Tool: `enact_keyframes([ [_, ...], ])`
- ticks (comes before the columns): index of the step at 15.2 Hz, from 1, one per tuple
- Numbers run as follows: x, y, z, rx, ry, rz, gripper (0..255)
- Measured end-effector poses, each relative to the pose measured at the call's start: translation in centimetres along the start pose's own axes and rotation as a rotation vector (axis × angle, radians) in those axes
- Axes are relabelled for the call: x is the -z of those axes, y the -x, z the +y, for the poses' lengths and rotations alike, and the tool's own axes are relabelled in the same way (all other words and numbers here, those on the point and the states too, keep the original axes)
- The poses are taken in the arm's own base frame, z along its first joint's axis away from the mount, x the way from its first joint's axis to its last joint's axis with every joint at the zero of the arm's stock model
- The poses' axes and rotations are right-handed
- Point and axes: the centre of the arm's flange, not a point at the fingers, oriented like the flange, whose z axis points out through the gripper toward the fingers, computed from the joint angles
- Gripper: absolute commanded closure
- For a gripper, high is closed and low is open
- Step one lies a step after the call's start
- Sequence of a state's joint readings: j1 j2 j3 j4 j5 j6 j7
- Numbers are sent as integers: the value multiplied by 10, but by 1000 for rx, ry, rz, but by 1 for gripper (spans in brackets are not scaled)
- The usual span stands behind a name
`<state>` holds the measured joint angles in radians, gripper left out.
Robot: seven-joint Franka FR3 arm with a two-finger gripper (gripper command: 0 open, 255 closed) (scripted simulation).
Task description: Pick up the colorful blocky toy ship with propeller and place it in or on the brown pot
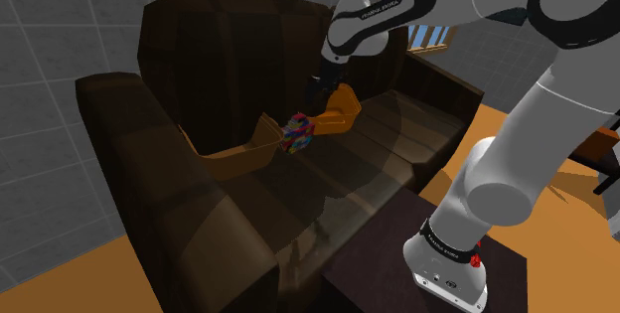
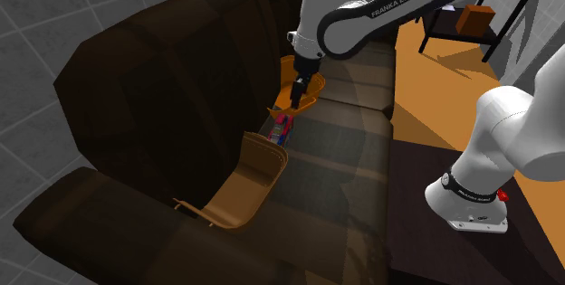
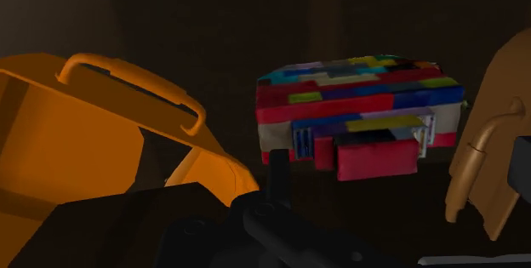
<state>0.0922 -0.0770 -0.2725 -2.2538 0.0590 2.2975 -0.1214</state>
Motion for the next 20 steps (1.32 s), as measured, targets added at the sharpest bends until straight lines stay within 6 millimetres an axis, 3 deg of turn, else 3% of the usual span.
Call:
enact_keyframes([
  [3, -29, -24, 1, 13, -16, 10, 0],
  [10, -70, -32, -1, 17, -21, 14, 0],
  [17, -77, -33, 0, 17, -21, 15, 0],
  [18, -77, -33, 0, 17, -21, 15, 255],
  [20, -70, -36, -4, 24, -25, 30, 255],
])
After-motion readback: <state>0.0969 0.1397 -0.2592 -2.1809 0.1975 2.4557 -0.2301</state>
